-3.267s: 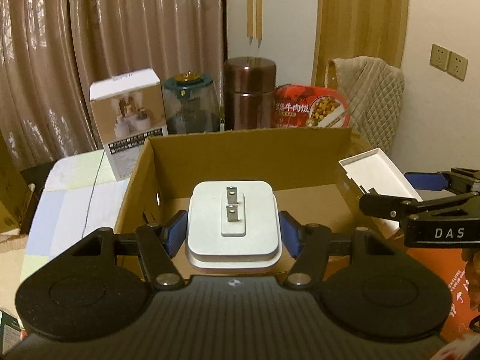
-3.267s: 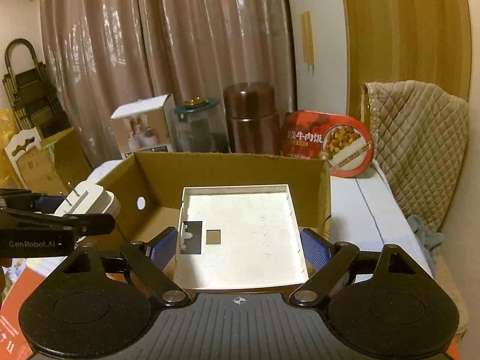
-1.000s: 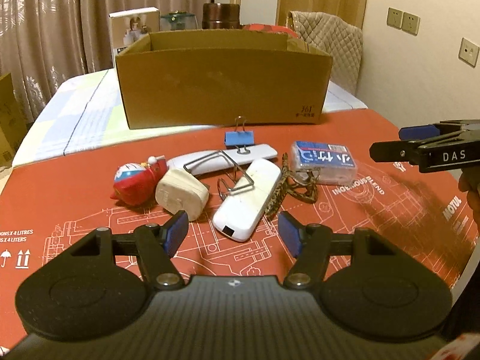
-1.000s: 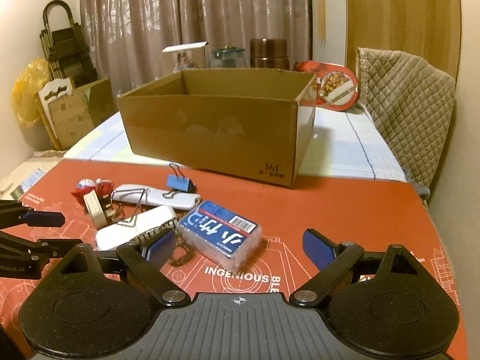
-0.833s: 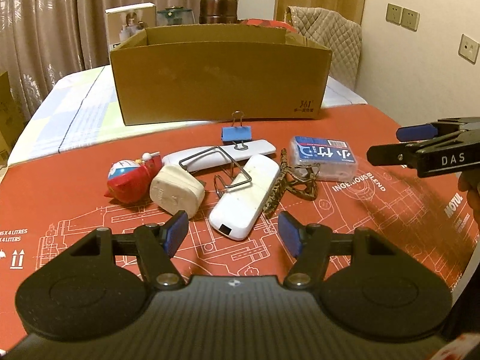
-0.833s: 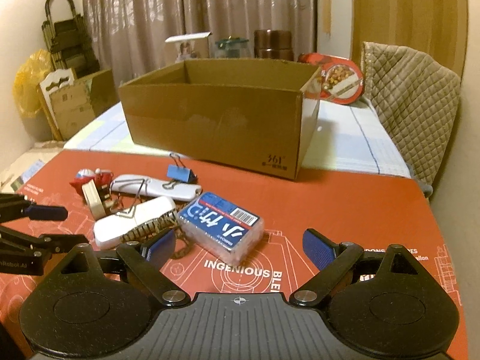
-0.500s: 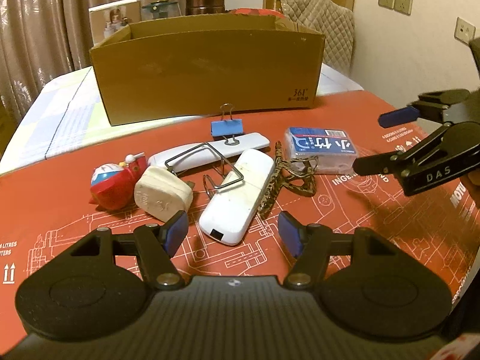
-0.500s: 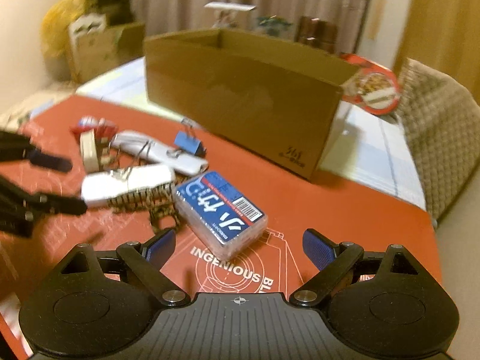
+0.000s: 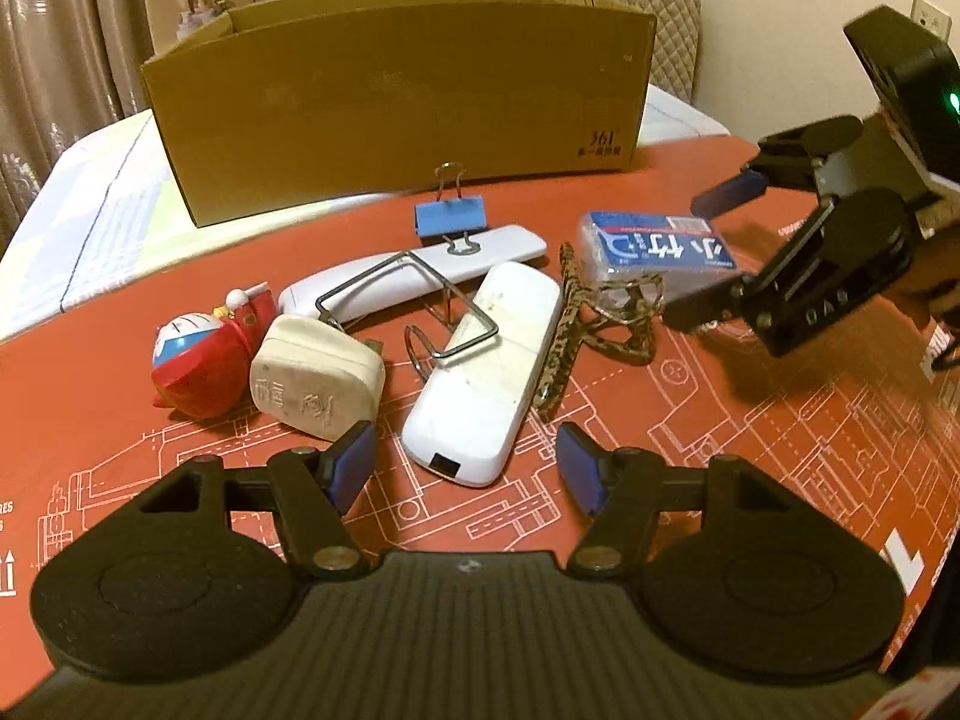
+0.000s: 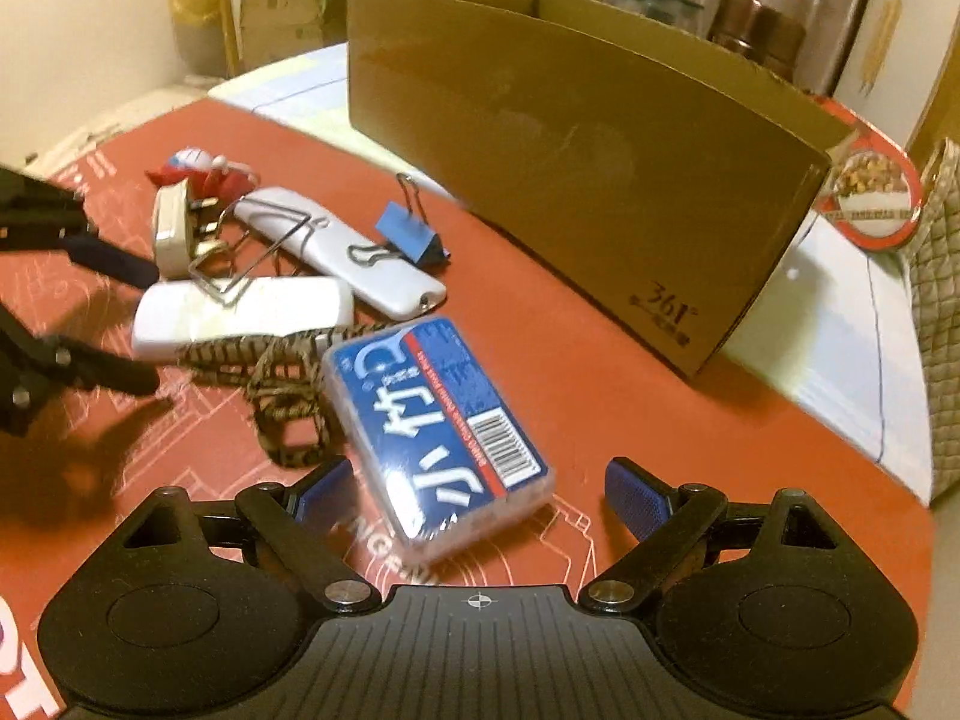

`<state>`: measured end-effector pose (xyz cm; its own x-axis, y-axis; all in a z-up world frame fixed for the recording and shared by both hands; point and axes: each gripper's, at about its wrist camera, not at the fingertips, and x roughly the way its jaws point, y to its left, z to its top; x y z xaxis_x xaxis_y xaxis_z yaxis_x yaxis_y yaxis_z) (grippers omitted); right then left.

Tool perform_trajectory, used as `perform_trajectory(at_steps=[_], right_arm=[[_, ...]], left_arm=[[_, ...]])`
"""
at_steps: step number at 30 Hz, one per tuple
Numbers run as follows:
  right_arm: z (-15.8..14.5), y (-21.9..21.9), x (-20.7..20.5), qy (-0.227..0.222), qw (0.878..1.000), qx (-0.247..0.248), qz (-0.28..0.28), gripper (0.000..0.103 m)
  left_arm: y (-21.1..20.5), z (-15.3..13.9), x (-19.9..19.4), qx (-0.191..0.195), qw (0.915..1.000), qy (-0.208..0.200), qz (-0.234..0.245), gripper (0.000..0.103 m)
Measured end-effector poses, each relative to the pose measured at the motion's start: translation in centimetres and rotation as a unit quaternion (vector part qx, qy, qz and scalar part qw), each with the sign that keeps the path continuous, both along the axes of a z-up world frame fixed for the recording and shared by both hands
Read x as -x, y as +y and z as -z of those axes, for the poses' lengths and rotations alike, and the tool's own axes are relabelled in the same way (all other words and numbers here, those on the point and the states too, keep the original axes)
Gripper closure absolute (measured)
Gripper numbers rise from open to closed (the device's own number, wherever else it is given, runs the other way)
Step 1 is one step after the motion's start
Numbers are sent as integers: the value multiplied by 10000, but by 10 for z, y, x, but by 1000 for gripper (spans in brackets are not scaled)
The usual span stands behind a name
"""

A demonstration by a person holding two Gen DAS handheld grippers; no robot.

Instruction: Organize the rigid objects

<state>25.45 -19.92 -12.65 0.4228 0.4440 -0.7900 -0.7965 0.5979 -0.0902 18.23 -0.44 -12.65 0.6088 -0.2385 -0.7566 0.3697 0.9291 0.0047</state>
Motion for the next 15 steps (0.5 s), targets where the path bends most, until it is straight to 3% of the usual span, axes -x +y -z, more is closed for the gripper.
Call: perform_trajectory(at_steps=[1, 5, 7, 11, 15], right_arm=[[0, 0, -2, 50, 10000, -53, -2, 15], [-1, -1, -4, 292, 9993, -234, 8, 36], [-2, -2, -3, 303, 9992, -223, 114, 39], [-6, -7, 6, 396, 9983, -223, 369, 44], [-10, -14, 21, 489, 9964, -175, 674, 45]], left_arm=[[0, 1, 0, -15, 10000, 15, 14, 42], [-1, 2, -1, -58, 9999, -2, 98, 42], [-2, 2, 1, -98, 9998, -31, 183, 44], [-3, 2, 3, -55, 9997, -43, 250, 64], [0, 0, 7, 2, 9999, 7, 170, 67]])
